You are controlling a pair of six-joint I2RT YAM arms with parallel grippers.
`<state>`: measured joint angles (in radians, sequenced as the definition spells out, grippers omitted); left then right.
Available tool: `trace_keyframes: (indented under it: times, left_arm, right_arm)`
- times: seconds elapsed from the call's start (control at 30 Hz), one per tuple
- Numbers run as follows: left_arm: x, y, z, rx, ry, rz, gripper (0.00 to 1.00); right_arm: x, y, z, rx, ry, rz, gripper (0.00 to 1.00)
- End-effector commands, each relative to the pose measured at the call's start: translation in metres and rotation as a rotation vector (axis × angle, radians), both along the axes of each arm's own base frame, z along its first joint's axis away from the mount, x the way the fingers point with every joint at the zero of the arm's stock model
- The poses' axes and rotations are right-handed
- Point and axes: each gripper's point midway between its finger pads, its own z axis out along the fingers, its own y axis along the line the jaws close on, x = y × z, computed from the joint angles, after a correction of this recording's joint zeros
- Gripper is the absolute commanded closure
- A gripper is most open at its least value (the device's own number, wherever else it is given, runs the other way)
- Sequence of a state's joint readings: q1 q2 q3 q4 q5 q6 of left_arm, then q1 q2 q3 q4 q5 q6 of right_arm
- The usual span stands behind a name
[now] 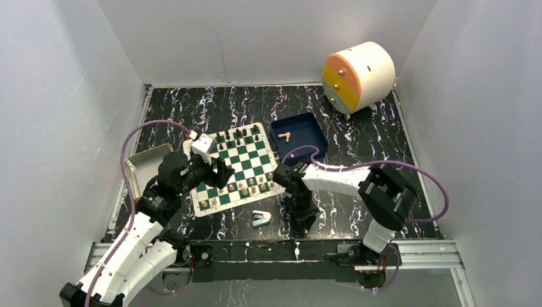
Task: Set up the chess pieces on the board
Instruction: Place the chess piece at the center of the board.
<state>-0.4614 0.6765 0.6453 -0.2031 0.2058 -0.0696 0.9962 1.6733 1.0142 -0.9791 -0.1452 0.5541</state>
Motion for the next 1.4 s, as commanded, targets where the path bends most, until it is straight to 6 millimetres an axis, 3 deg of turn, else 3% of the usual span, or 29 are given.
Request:
trace_keyframes:
  times: [0.0, 0.4, 0.67, 0.97, 1.17, 1.37]
  left_arm:
    - [0.000, 0.001, 0.010, 0.004, -0.037, 0.001, 0.36]
    - [-0.001, 0.001, 0.009, 0.009, -0.035, -0.001, 0.36]
    - [-0.001, 0.001, 0.009, 0.010, -0.038, -0.002, 0.36]
    - [-0.001, 0.000, 0.008, 0.011, -0.035, -0.005, 0.36]
    - [0.000, 0.000, 0.007, 0.013, -0.033, -0.006, 0.36]
    - [0.000, 0.000, 0.006, 0.014, -0.027, -0.007, 0.36]
  right_arm:
    - [0.003, -0.003, -0.012, -0.021, -0.010, 0.009, 0.76]
    - [0.009, -0.001, -0.019, -0.044, -0.017, 0.030, 0.66]
    - [0.012, -0.001, -0.010, -0.043, -0.051, 0.005, 0.68]
    - [0.021, 0.003, 0.001, 0.009, -0.137, -0.038, 0.62]
    - [0.024, 0.003, 0.008, 0.042, -0.186, -0.073, 0.65]
    - [0.019, -0.004, 0.001, 0.034, -0.177, -0.081, 0.65]
